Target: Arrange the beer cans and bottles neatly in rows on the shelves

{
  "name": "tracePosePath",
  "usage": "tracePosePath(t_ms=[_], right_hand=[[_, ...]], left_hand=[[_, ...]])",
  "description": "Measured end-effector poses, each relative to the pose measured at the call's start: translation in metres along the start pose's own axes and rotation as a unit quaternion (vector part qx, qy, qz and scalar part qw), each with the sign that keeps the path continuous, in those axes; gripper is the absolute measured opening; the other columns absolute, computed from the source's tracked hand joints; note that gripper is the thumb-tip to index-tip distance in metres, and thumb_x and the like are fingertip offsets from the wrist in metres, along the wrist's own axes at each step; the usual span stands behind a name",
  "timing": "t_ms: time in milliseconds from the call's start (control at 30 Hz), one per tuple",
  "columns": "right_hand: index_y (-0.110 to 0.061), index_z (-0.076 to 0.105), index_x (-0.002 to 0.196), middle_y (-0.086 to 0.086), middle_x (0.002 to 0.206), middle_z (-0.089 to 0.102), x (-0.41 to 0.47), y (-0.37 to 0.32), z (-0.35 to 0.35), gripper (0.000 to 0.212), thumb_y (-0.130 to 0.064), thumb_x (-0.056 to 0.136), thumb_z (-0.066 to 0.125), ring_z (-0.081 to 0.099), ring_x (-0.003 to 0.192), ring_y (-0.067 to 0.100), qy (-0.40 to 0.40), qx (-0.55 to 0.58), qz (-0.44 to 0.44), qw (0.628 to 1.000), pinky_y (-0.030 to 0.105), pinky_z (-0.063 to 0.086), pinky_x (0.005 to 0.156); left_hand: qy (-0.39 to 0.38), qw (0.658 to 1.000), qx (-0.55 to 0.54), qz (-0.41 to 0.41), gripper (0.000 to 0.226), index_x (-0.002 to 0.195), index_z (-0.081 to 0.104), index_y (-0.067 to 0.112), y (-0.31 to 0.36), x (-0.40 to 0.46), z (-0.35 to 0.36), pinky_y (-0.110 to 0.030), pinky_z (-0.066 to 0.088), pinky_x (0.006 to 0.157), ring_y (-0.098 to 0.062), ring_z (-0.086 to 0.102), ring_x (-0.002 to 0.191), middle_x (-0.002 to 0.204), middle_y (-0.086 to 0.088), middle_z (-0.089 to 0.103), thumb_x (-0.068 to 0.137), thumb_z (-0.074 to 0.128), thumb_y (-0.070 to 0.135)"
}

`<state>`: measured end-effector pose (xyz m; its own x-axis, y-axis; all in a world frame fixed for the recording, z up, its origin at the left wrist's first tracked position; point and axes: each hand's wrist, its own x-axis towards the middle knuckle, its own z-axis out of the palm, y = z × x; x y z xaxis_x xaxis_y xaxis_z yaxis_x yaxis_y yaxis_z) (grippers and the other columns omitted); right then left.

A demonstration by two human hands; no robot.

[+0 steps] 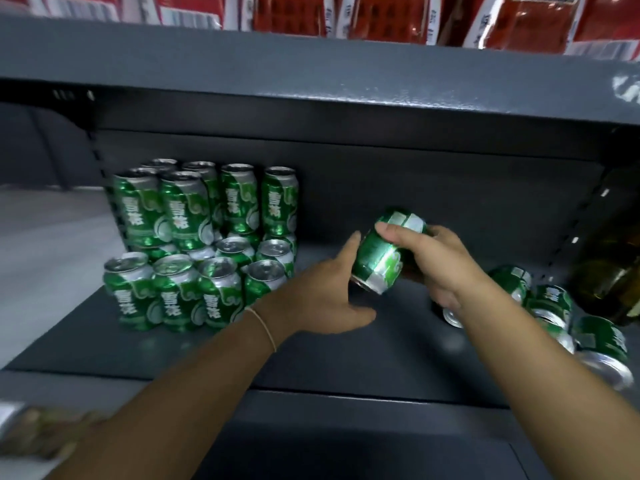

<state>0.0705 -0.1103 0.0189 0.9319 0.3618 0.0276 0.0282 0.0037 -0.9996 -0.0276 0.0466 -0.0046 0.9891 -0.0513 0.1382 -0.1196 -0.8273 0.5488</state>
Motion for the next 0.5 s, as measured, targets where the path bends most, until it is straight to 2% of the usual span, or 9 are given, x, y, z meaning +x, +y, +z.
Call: tracePosePath(t_ms=[67, 167, 200, 267, 367, 433, 500], right_hand=[[-0.010, 0.067, 0.115, 0.007, 0.100, 0.076, 0.005, -0.002, 0.011, 0.058, -0.040, 0.069, 0.086, 0.073, 0.094, 0.025, -0.017, 0.026, 0.020, 0.999, 0.039, 0.058, 0.084], [-0.013, 0.070, 0.111, 0.006, 0.094, 0.074, 0.012, -0.004, 0.029, 0.052, -0.046, 0.073, 0.081, 0.069, 0.081, 0.020, -0.038, 0.066, 0.062, 0.995, 0.033, 0.055, 0.070], [-0.014, 0.069, 0.112, 0.006, 0.094, 0.072, 0.013, -0.004, 0.036, 0.052, -0.048, 0.073, 0.079, 0.069, 0.076, 0.018, -0.049, 0.077, 0.074, 0.993, 0.032, 0.055, 0.067], [-0.015, 0.068, 0.117, 0.007, 0.097, 0.073, 0.014, -0.005, 0.048, 0.057, -0.050, 0.073, 0.078, 0.070, 0.076, 0.018, -0.066, 0.101, 0.091, 0.988, 0.032, 0.057, 0.067], [-0.011, 0.066, 0.119, 0.011, 0.098, 0.074, 0.014, -0.007, 0.065, 0.058, -0.049, 0.076, 0.075, 0.072, 0.078, 0.024, -0.090, 0.142, 0.106, 0.980, 0.038, 0.059, 0.076], [-0.011, 0.067, 0.115, 0.012, 0.095, 0.075, 0.012, -0.009, 0.075, 0.052, -0.051, 0.082, 0.069, 0.073, 0.077, 0.023, -0.111, 0.148, 0.112, 0.976, 0.038, 0.059, 0.079], [-0.014, 0.068, 0.112, 0.013, 0.095, 0.075, 0.011, -0.010, 0.083, 0.052, -0.057, 0.084, 0.064, 0.074, 0.079, 0.024, -0.125, 0.120, 0.111, 0.979, 0.036, 0.060, 0.074]], left_hand=[[0.037, 0.999, -0.013, 0.005, 0.117, 0.153, -0.013, 0.026, -0.005, -0.008, -0.009, -0.011, 0.036, 0.085, -0.008, 0.051, 0.117, 0.135, 0.004, 0.050, 0.078, 0.075, 0.046], [0.121, 0.991, -0.052, 0.012, 0.116, 0.154, -0.002, 0.022, -0.009, -0.016, -0.024, -0.017, 0.041, 0.099, -0.008, 0.048, 0.127, 0.145, 0.004, 0.047, 0.075, 0.078, 0.048], [0.151, 0.986, -0.065, 0.018, 0.112, 0.154, 0.003, 0.020, -0.012, -0.017, -0.028, -0.022, 0.044, 0.101, -0.007, 0.051, 0.124, 0.142, 0.005, 0.050, 0.075, 0.078, 0.048], [0.209, 0.974, -0.082, 0.028, 0.099, 0.149, 0.019, 0.019, -0.019, -0.018, -0.034, -0.028, 0.050, 0.095, -0.006, 0.059, 0.113, 0.129, 0.008, 0.059, 0.075, 0.078, 0.047], [0.275, 0.954, -0.121, 0.019, 0.064, 0.122, 0.043, 0.019, -0.030, -0.019, -0.045, -0.037, 0.057, 0.078, -0.007, 0.067, 0.092, 0.104, 0.009, 0.068, 0.075, 0.078, 0.045], [0.290, 0.940, -0.182, 0.008, 0.058, 0.116, 0.049, 0.021, -0.035, -0.022, -0.051, -0.041, 0.058, 0.077, -0.008, 0.068, 0.091, 0.103, 0.008, 0.069, 0.073, 0.076, 0.048], [0.296, 0.926, -0.235, 0.001, 0.060, 0.115, 0.051, 0.022, -0.038, -0.024, -0.057, -0.043, 0.058, 0.082, -0.011, 0.069, 0.095, 0.105, 0.007, 0.068, 0.068, 0.075, 0.051]])
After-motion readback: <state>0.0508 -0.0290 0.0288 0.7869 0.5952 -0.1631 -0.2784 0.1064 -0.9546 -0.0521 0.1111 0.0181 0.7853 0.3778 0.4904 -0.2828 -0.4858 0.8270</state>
